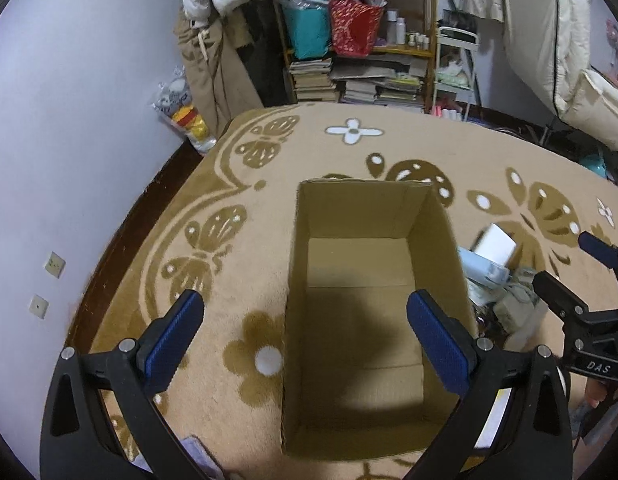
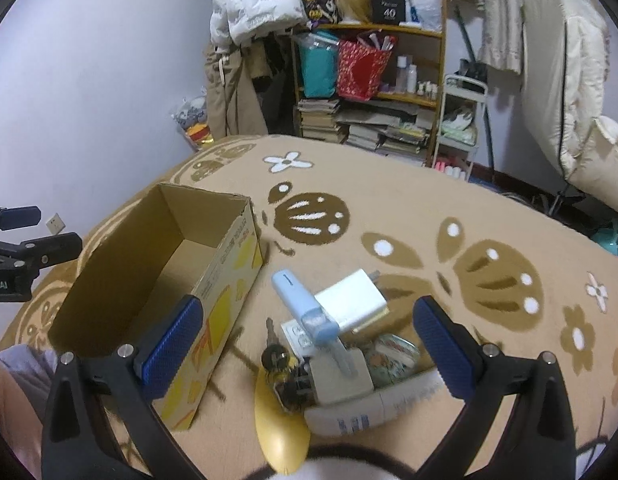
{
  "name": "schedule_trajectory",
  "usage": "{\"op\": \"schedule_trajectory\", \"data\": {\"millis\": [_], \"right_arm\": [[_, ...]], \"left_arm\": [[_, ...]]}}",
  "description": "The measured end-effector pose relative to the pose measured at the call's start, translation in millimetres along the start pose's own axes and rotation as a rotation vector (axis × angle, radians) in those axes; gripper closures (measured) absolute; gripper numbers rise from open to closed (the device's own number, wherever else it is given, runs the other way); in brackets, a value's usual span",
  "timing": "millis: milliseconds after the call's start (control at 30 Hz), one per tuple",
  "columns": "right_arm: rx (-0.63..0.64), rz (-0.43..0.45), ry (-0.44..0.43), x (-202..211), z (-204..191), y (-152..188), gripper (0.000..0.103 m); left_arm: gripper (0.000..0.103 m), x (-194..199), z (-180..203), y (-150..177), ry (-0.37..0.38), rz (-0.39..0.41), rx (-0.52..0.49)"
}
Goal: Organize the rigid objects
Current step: 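Clamp the box wall with the left tool while the right grasps the blue device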
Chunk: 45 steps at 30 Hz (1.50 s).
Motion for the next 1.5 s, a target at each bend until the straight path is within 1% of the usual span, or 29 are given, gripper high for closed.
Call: {"op": "schedule_trajectory", "data": {"millis": [67,133,267,300,367,433,567,633,700,767,800,867,900,933,967,1033,1067,1100,1167,1200,1233,1333,1433,1467,1500], "right_arm": [[0.002,-0.018,-0.004,-16,0,-4,0.0],[0.002,-0.026,0.013,-30,2,-6,0.0],[0.031,-0.048,-0.002,-54,-2,-3,0.0],[0.037,-0.055,-0.006,-59,-4,-2,0.0],[0.057,-0.082,-0.009,-73,-8,3,0.008],[0.076,-0.123,-0.006,-87,-10,9,0.011],[0.063,-0.176,0.004,-106,-8,21,0.011],[0.062,-0.197,0.0,-112,-6,26,0.011],[0.071,-0.22,-0.008,-118,-5,31,0.012],[0.07,-0.236,-0.023,-122,-5,36,0.019],[0.071,-0.235,-0.023,-122,-5,36,0.019],[0.072,-0.229,-0.029,-123,-6,35,0.02],[0.066,-0.23,-0.035,-123,-6,35,0.021],[0.058,-0.227,-0.046,-122,-6,34,0.026],[0.055,-0.228,-0.056,-122,-8,34,0.034],[0.052,-0.231,-0.073,-122,-11,34,0.04],[0.049,-0.236,-0.088,-123,-12,34,0.042],[0.048,-0.241,-0.101,-123,-14,35,0.043],[0.05,-0.252,-0.116,-123,-17,36,0.044],[0.052,-0.256,-0.119,-123,-18,36,0.044],[0.051,-0.264,-0.123,-123,-19,36,0.045],[0.041,-0.287,-0.139,-124,-20,37,0.056],[0.009,-0.33,-0.167,-127,-22,40,0.058],[0.016,-0.342,-0.167,-130,-24,43,0.061],[0.027,-0.346,-0.162,-133,-25,45,0.061]], "left_arm": [[0.002,-12,-4,3,0.023,-0.039,0.025],[0.002,-25,-5,8,0.049,-0.068,0.033],[0.002,-48,-17,20,-0.009,-0.126,0.033],[0.002,-53,-19,23,-0.008,-0.143,0.037],[0.004,-63,-22,28,0.004,-0.18,0.055],[0.007,-70,-23,30,0.011,-0.203,0.064],[0.008,-83,-24,35,0.012,-0.243,0.066],[0.015,-87,-22,39,0.018,-0.266,0.06],[0.019,-94,-19,44,0.016,-0.296,0.049],[0.022,-99,-18,47,0.007,-0.315,0.042],[0.025,-100,-18,48,-0.001,-0.321,0.039],[0.025,-102,-18,50,-0.021,-0.325,0.033],[0.027,-102,-19,50,-0.024,-0.326,0.031],[0.035,-102,-19,51,-0.027,-0.33,0.033],[0.041,-103,-21,52,-0.027,-0.333,0.038],[0.055,-104,-23,54,-0.019,-0.345,0.056],[0.058,-105,-23,55,-0.015,-0.348,0.063],[0.065,-105,-24,55,-0.013,-0.35,0.067],[0.071,-105,-26,56,-0.016,-0.348,0.072],[0.076,-104,-27,56,-0.017,-0.347,0.076],[0.08,-104,-26,56,-0.002,-0.348,0.084],[0.088,-105,-25,57,0.027,-0.357,0.099],[0.094,-105,-22,57,0.04,-0.357,0.098],[0.094,-105,-21,56,0.039,-0.355,0.093],[0.095,-105,-21,57,0.035,-0.354,0.088]]}}
Point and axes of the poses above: each gripper's, at about its wrist camera, not at the fingertips, and x roughly against the way its jaws point, z to its right, y to its underside, the point moved 10 cm from there along -x, roughly the way its jaws point, and after that the axes turned 3 degrees about y, right-handed, at the moved point
